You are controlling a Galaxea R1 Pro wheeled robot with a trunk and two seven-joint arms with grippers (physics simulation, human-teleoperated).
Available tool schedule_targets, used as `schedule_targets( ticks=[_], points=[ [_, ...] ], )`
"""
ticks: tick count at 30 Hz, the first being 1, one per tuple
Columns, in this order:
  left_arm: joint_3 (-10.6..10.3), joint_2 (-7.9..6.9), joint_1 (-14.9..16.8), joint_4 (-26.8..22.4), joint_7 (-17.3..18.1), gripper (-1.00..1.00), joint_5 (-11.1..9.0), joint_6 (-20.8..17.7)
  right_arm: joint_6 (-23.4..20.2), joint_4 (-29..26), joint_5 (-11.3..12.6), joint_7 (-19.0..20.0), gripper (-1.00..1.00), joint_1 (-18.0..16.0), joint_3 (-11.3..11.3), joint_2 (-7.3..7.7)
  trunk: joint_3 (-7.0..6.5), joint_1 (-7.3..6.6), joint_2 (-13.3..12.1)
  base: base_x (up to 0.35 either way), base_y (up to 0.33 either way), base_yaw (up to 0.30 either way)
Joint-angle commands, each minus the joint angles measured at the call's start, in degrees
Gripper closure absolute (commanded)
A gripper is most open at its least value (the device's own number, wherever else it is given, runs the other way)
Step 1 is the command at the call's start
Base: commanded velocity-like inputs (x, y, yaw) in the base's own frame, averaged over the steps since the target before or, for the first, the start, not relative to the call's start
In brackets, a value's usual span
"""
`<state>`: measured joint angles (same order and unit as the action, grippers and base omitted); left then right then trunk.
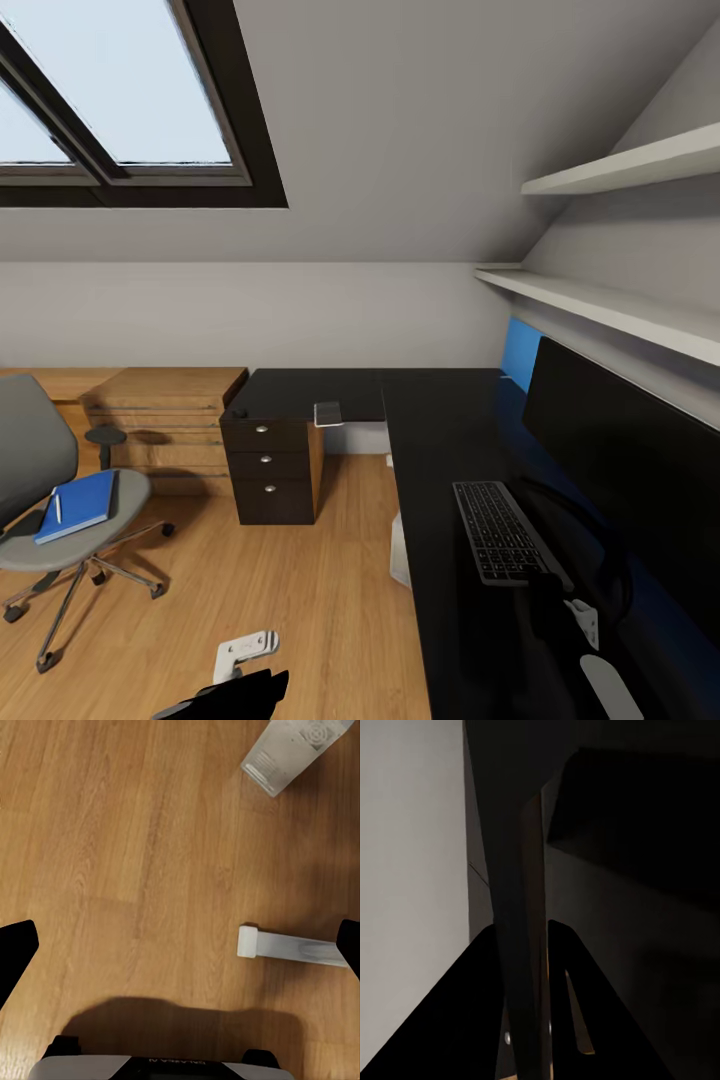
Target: In the bedroom, organize the workspace by keeping the computer under the desk, ensuring the monitor is on the desk, placing the keyboard on the desk next to the monitor, placing the mouse on the desk next to the keyboard, moving the folder from the swivel chair onto the desk next to the mouse, stacking the notebook on top of the folder with the pen on top of the notebook, and positioning the swivel chair next to the desk.
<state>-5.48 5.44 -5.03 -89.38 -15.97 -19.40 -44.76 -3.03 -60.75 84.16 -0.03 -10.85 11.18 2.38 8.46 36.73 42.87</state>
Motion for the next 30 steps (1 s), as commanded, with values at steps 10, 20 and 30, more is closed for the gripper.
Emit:
schedule_targets(
  ticks=[10,20,30],
  points=[
    [-0.1,0.07,0.0,-0.1,-0.6,-1.00,-0.6,-0.2,-0.3,0.0,0.6,0.2,1.00,-0.1,0.1,-0.01,1.88,2.22,4.1,0.000,0.000,0.000],
    [-0.1,0.09,0.0,-0.1,-0.6,-1.00,-0.6,-0.2,-0.2,-0.2,0.5,4.6,1.00,-0.1,0.0,-0.01,3.68,4.42,8.1,0.000,0.000,0.000],
    [-0.1,0.09,0.0,-0.1,-0.6,-1.00,-0.6,-0.2,-0.2,-0.2,0.5,7.2,1.00,-0.1,0.0,-0.01,5.47,6.61,12.1,0.000,0.000,0.000]
  ],
)
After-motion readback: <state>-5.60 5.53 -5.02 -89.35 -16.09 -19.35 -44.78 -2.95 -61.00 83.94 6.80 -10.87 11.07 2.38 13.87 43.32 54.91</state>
